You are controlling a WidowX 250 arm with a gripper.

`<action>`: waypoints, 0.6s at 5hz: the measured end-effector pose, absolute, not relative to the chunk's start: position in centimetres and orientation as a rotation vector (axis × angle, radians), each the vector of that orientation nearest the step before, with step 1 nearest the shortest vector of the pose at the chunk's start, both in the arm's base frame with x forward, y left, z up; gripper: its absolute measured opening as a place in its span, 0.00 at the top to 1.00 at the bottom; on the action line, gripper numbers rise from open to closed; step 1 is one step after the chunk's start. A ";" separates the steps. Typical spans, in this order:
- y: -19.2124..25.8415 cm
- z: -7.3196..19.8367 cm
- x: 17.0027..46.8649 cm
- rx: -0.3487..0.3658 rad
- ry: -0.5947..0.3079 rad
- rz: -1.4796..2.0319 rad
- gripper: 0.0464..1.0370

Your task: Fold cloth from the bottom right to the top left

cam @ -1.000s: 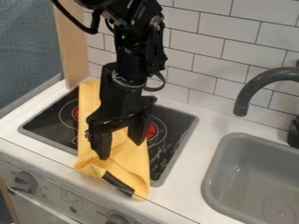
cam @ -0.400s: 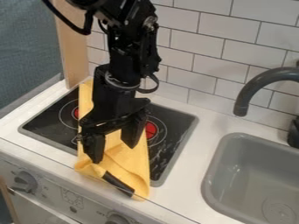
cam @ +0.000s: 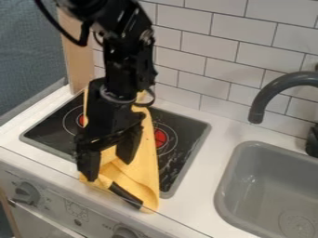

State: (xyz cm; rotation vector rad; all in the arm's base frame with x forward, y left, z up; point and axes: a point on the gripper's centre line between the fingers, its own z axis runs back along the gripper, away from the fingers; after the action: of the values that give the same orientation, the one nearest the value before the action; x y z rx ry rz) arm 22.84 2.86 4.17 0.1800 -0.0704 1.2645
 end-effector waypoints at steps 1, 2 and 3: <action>2.9 3.3 22.5 0.192 -0.063 1.265 0.04; 2.8 2.3 22.4 0.186 -0.053 1.258 0.04; 2.2 1.2 22.4 0.145 -0.032 1.221 0.04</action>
State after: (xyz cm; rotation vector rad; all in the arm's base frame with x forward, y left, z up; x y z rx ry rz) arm 22.44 2.17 1.22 0.1447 -0.0319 1.2207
